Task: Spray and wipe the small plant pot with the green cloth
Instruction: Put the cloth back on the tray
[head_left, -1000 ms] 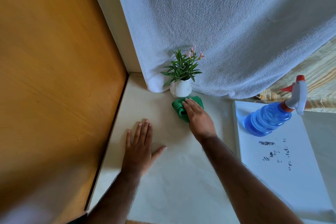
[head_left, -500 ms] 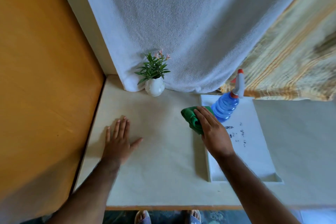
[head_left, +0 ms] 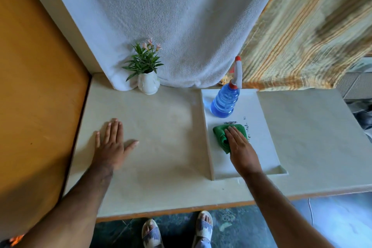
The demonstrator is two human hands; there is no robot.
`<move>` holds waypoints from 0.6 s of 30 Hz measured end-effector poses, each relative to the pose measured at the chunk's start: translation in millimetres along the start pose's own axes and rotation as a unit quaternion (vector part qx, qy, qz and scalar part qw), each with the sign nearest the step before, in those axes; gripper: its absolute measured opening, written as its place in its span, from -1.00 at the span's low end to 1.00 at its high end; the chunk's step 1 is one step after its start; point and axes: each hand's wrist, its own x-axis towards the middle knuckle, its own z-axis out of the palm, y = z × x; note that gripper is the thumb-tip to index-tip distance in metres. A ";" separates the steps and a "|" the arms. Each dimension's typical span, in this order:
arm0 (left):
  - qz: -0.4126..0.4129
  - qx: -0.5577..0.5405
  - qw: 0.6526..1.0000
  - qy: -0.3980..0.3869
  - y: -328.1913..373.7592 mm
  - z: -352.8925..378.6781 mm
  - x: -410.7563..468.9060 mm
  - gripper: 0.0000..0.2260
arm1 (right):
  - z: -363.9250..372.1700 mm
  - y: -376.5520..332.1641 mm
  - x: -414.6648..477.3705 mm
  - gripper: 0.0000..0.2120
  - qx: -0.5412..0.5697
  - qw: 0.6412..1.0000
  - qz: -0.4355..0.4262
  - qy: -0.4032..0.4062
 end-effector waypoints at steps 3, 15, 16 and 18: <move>-0.010 0.017 1.000 0.000 -1.5 2.7 0.9 -0.08 | 4.4 5.9 -8.1 -0.30 0.006 0.999 -0.010 -0.042; -0.033 0.040 0.998 -0.047 1.0 -2.2 2.0 -0.03 | -1.0 1.2 -23.5 -0.11 -0.085 0.987 -0.029 -0.131; -0.039 0.038 0.997 -0.061 1.6 -5.9 2.6 -0.03 | -4.0 -0.8 -23.2 -0.09 -0.084 0.986 -0.028 -0.143; -0.045 0.023 0.993 -0.105 5.5 -19.9 5.3 -0.02 | -10.4 -2.9 -21.1 -0.07 -0.073 0.986 -0.018 -0.149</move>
